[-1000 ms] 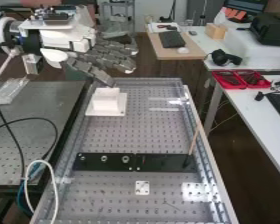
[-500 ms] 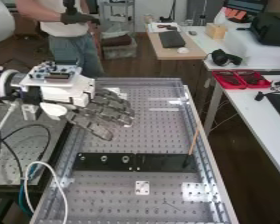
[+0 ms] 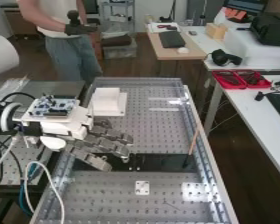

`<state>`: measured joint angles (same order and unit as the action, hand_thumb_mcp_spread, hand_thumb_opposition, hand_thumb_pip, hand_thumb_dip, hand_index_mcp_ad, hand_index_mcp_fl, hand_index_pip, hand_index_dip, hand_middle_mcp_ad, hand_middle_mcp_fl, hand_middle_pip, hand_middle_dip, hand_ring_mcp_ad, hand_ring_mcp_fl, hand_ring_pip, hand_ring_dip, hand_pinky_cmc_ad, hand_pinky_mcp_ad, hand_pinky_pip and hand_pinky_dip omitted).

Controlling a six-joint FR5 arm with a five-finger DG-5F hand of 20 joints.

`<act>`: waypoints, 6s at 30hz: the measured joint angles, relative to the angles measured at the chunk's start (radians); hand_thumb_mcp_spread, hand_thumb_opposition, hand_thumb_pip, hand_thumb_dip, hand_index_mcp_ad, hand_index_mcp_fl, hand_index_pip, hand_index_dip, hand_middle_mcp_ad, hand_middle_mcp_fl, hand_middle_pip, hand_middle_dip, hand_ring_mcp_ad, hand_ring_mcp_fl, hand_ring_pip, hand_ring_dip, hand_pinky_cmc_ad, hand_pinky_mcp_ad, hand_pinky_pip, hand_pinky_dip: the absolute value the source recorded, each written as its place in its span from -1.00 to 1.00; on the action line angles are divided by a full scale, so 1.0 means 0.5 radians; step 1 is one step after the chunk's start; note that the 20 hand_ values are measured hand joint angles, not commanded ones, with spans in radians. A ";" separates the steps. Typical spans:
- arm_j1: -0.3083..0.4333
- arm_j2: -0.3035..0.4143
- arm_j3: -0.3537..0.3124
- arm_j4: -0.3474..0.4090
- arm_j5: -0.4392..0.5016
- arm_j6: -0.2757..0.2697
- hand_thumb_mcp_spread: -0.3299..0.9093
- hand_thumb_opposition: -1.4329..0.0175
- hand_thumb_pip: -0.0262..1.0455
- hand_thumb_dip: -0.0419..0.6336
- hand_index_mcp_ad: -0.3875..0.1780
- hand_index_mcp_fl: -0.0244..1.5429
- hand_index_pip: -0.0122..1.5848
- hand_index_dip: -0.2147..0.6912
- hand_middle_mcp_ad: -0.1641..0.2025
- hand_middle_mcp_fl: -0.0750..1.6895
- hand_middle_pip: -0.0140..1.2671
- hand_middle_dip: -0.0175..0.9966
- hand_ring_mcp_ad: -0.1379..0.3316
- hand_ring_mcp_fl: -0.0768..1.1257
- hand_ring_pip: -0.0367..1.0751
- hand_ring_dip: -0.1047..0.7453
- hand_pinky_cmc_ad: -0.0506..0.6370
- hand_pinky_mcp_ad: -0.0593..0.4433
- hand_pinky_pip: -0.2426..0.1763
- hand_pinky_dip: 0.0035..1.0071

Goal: Grab the larger nut and place it in the white container

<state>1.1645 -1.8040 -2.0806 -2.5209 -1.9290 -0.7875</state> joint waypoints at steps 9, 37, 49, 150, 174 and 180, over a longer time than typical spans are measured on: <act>-0.005 -0.152 0.076 0.000 -0.091 -0.163 0.06 -0.20 0.38 -0.31 -0.12 -0.95 0.78 -0.50 0.48 -0.91 -0.79 -0.53 0.34 -0.88 -0.77 -0.47 0.23 0.54 -0.27 -0.17; -0.029 -0.145 0.089 0.029 -0.289 -0.286 0.08 -0.22 0.40 -0.27 -0.23 -0.95 0.94 -0.41 0.39 -0.91 -0.79 -0.53 0.26 -0.88 -0.77 -0.47 0.23 0.47 -0.27 -0.23; -0.081 -0.175 0.185 -0.069 -0.596 -0.335 0.08 -0.22 0.40 -0.27 -0.25 -0.95 0.96 -0.41 0.39 -0.91 -0.79 -0.54 0.24 -0.88 -0.77 -0.47 0.23 0.44 -0.27 -0.20; -0.416 -0.882 0.802 -0.153 -1.456 -0.457 0.08 -0.22 0.53 -0.26 -0.22 -0.95 0.96 -0.50 0.39 -0.91 -0.79 -0.60 0.20 -0.87 -0.66 -0.47 0.21 0.47 -0.26 -0.02; -0.412 -0.909 0.834 -0.171 -1.480 -0.480 0.07 -0.22 0.54 -0.27 -0.22 -0.95 0.95 -0.55 0.38 -0.91 -0.78 -0.62 0.20 -0.88 -0.64 -0.49 0.16 0.48 -0.26 0.03; -0.409 -0.909 0.830 -0.158 -1.466 -0.452 0.07 -0.22 0.54 -0.27 -0.22 -0.95 0.96 -0.55 0.39 -0.91 -0.78 -0.62 0.20 -0.88 -0.64 -0.49 0.15 0.49 -0.26 0.04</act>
<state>0.9599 -2.2587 -1.6657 -2.5997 -2.6621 -1.0134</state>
